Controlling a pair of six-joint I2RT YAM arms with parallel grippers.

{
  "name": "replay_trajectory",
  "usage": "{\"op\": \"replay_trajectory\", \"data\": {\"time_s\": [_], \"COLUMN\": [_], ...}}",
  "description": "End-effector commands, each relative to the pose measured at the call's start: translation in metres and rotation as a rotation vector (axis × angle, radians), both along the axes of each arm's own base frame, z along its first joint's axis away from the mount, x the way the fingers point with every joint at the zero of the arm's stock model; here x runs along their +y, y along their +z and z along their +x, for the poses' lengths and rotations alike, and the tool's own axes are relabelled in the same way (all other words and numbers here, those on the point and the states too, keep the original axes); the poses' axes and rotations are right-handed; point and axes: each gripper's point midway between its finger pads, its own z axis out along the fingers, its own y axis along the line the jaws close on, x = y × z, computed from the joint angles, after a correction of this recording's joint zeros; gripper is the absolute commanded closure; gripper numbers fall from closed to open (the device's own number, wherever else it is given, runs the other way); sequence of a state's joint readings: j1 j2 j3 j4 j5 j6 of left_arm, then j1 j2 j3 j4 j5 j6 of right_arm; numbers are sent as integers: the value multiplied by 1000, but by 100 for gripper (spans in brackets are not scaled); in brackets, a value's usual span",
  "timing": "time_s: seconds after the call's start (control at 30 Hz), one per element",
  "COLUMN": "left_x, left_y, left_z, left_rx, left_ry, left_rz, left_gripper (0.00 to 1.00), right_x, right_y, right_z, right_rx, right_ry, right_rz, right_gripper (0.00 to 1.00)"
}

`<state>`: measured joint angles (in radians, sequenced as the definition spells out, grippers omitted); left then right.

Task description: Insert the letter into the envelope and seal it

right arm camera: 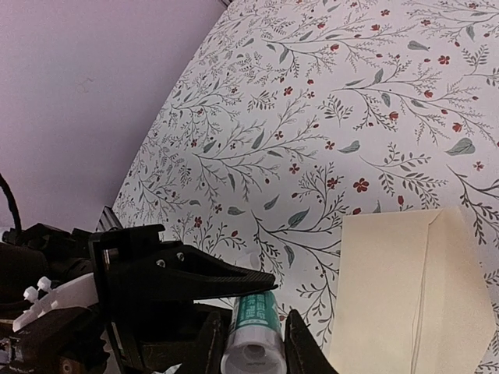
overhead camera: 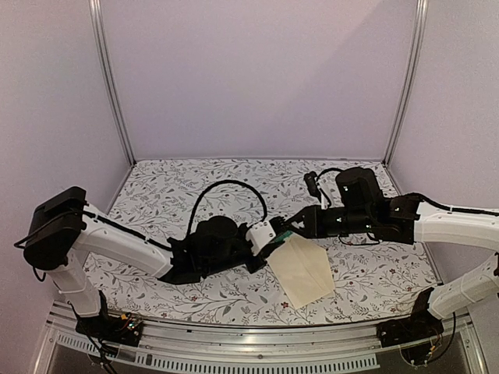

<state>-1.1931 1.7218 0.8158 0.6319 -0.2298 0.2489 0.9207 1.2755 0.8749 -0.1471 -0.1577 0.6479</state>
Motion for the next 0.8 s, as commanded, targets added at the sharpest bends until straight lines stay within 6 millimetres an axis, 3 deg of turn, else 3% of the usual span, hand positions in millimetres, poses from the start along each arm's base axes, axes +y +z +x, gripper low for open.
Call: {"op": "replay_trajectory", "data": {"time_s": [0.0, 0.27, 0.4, 0.57, 0.77], "left_x": [-2, -6, -11, -9, 4], "left_y": [17, 19, 25, 46, 58], "left_z": [9, -6, -27, -64, -82], "left_rx": [-58, -23, 38, 121, 205], "left_ry": [62, -24, -143, -355, -524], "left_rz": [-28, -31, -38, -113, -174], "left_gripper": [100, 100, 100, 100, 100], "right_x": [0, 0, 7, 11, 15], "right_y": [-6, -2, 5, 9, 17], "right_z": [-1, -4, -16, -26, -37], "right_rx": [27, 6, -51, -128, -174], "right_ry": [-19, 8, 119, 223, 307], "right_rz": [4, 6, 25, 28, 72], "right_gripper": [100, 100, 100, 100, 100]}}
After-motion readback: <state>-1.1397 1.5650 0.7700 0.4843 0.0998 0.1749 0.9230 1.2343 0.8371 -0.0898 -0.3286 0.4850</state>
